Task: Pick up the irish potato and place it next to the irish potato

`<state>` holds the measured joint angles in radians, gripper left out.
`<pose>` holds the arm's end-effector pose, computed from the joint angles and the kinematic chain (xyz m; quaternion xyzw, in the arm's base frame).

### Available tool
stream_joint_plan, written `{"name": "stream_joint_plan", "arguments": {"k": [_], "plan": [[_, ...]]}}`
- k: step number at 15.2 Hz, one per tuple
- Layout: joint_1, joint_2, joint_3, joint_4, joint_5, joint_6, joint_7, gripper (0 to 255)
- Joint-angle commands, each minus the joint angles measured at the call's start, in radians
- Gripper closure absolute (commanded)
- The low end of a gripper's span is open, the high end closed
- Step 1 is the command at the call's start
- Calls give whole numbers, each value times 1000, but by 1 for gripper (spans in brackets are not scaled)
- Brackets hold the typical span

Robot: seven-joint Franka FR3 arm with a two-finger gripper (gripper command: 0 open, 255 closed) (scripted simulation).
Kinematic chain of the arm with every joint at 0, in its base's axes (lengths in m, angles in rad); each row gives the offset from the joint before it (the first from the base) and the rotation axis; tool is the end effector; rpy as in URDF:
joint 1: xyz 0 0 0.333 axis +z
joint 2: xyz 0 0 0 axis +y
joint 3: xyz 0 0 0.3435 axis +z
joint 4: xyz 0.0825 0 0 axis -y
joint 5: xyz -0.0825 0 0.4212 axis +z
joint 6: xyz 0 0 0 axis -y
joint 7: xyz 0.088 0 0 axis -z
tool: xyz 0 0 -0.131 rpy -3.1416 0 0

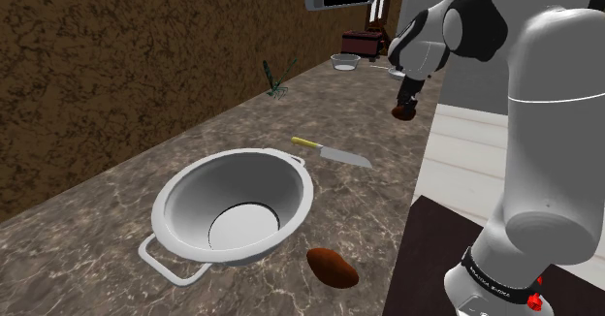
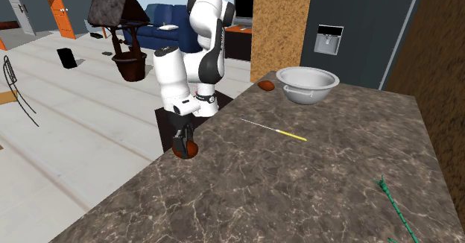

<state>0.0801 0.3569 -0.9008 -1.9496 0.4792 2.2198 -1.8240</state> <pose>0.4768 -0.4395 0.3471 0.9258 0.3716 0.0644 0.0238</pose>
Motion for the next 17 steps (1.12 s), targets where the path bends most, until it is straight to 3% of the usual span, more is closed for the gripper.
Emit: {"name": "stream_joint_plan", "arguments": {"k": [1,17], "plan": [[10,-17,-12,9,-21,-20,15,255],[59,-119,-73,123,-145,-187,109,255]]}}
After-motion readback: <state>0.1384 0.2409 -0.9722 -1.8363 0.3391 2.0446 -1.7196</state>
